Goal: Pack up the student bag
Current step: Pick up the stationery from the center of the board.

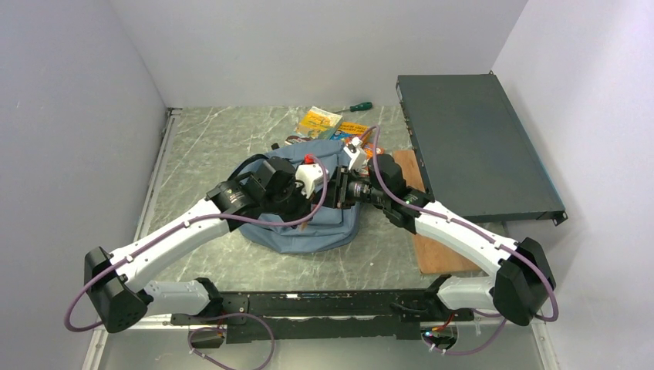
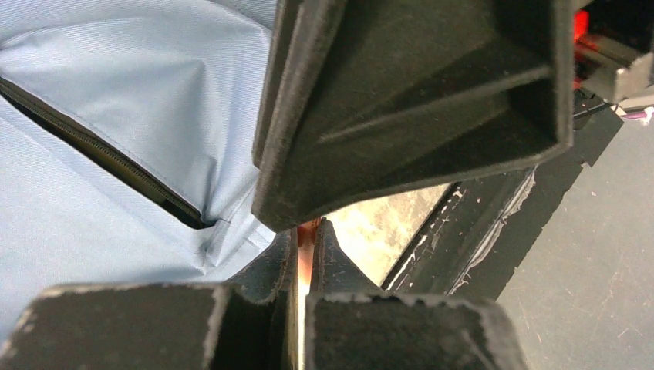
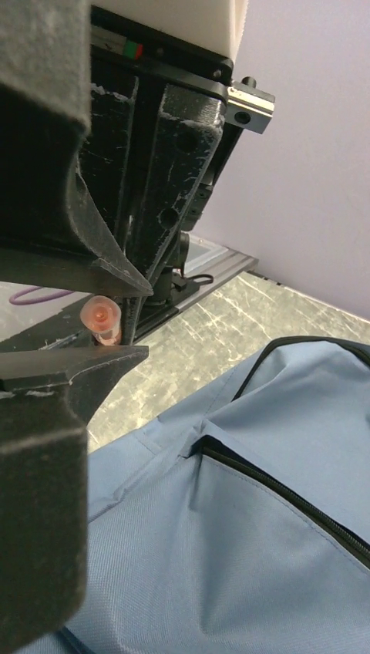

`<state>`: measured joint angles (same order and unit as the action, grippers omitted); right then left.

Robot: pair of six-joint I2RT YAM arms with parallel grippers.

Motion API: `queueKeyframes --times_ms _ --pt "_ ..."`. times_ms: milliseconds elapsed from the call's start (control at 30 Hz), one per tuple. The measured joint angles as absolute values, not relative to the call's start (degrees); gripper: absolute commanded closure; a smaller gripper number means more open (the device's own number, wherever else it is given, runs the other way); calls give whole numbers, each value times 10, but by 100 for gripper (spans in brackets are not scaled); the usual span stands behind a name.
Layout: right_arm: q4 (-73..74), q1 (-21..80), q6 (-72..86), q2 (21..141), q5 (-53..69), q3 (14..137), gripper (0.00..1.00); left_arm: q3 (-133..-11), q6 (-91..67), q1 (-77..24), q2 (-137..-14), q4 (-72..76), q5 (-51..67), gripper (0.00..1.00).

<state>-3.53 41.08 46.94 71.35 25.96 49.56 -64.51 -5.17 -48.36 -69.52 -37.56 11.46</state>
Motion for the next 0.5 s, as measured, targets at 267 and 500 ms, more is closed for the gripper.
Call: queueKeyframes --times_ms 267,500 --pt "-56 411 484 717 263 478 100 -645 -53 -484 -687 -385 96 87" --pt "-103 402 537 714 275 448 100 -626 -88 -472 -664 -367 87 1"
